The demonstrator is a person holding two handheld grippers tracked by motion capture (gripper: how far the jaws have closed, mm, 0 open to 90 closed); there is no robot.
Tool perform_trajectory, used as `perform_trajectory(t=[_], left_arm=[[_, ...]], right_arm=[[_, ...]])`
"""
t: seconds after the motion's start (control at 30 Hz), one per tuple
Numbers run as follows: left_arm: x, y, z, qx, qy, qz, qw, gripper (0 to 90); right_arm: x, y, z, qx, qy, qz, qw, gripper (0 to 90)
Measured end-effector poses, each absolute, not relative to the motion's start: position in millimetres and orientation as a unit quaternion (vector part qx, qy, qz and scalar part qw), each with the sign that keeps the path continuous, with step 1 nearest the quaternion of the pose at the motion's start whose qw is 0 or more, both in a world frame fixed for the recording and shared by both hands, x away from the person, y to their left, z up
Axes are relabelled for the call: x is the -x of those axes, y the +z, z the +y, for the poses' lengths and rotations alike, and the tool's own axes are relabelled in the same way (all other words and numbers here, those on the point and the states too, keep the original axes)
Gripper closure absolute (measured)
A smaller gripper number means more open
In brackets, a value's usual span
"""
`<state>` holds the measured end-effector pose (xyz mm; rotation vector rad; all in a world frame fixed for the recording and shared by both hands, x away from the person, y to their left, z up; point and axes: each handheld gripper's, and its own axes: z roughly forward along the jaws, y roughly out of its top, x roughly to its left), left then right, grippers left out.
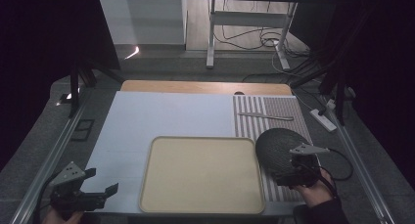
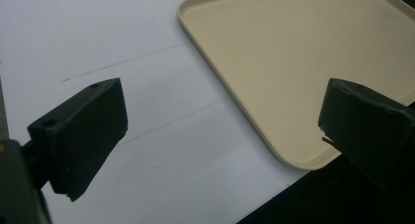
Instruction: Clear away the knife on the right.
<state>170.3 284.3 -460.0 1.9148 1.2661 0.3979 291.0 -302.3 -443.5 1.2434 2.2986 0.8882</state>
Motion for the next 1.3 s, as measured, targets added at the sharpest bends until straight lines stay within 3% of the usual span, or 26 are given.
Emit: perform_trajectory(t=[1.3], left_arm=[[-171,-460,284,-0.756,0.156,0.499,0.394,3.9]], right_arm=[[-347,-458,-297,-0.428,0.280,0.840,0.184,0.0]])
